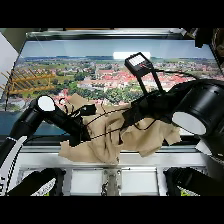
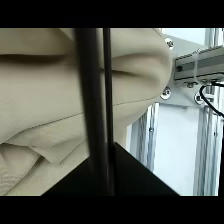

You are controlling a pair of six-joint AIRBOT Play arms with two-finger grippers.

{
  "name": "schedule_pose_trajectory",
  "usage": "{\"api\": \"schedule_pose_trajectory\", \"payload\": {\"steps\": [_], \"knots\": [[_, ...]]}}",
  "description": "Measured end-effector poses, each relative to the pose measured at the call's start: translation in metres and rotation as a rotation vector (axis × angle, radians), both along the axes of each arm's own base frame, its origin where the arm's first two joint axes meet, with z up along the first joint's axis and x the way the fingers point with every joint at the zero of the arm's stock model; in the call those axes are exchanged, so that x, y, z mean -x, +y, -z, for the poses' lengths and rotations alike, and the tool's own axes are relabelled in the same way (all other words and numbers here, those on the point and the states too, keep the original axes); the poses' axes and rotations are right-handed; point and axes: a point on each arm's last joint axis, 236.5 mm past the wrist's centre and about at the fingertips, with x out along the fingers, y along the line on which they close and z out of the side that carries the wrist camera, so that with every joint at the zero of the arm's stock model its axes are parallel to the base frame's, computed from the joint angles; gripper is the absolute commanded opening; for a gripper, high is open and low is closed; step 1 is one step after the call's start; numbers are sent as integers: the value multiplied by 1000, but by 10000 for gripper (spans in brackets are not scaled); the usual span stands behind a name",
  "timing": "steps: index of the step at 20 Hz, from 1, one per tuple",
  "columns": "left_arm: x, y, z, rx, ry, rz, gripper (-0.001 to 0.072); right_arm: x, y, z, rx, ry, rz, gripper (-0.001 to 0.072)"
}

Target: Fold the clothes and pants, and hang the long-sleeved shirts on hangers.

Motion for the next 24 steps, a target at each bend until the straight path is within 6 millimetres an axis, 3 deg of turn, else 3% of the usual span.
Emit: {"api": "schedule_pose_trajectory", "payload": {"steps": [6,10,19,20,22,23,24], "knots": [[0,0,0,1,0,0,16,13,51,-13,-126,-43,-114,20],[0,0,0,1,1,0,16,22,76,-8,-166,-18,-163,21],[0,0,0,1,1,-1,16,30,96,5,-175,25,-196,33],[0,0,0,1,1,-1,16,31,97,5,-177,29,-197,87],[0,-1,0,3,0,-2,16,33,99,5,-186,39,-201,574],[-1,-2,-1,7,0,-5,17,35,100,5,-189,44,-207,635],[-1,-1,-1,5,1,-7,17,36,100,5,-190,45,-214,635]]}}
